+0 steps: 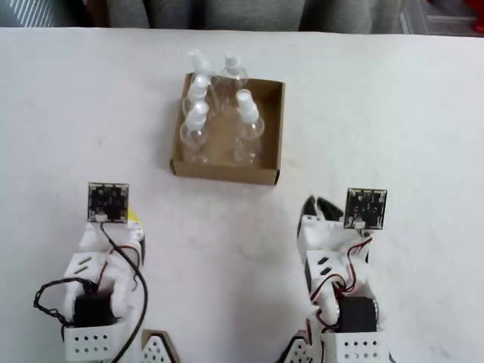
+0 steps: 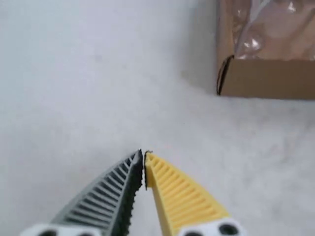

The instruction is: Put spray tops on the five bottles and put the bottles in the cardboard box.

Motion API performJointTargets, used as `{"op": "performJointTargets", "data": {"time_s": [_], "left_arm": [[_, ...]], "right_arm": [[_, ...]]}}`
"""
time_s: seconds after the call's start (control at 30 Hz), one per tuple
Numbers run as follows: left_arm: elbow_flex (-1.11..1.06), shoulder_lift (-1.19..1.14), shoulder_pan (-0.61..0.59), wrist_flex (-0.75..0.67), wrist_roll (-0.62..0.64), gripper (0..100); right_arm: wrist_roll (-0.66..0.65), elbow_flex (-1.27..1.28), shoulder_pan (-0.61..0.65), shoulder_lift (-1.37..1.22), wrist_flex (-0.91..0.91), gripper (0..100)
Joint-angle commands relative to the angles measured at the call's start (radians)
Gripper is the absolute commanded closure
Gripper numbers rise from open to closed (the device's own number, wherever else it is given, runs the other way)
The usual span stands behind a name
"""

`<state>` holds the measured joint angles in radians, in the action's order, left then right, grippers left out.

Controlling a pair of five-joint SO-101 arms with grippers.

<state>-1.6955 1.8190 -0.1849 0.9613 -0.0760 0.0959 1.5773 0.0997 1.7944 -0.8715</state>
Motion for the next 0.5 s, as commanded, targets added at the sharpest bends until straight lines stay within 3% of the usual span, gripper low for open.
{"op": "performJointTargets", "data": {"time_s": [0.0, 0.13, 0.3, 0.47], "left_arm": [[0.003, 0.010, 0.050, 0.032, -0.008, 98], [0.003, 0.010, 0.051, 0.063, -0.008, 98], [0.003, 0.010, 0.048, 0.239, -0.006, 98], [0.003, 0.010, 0.044, 0.264, -0.003, 98]], "right_arm": [[0.008, -0.068, -0.015, 0.007, -0.171, 98.2], [0.008, -0.068, -0.015, 0.007, -0.285, 98.2], [-0.002, -0.064, -0.022, 0.007, -0.374, 98.2], [-0.002, 0.023, -0.024, 0.007, -0.390, 98.1]]}}
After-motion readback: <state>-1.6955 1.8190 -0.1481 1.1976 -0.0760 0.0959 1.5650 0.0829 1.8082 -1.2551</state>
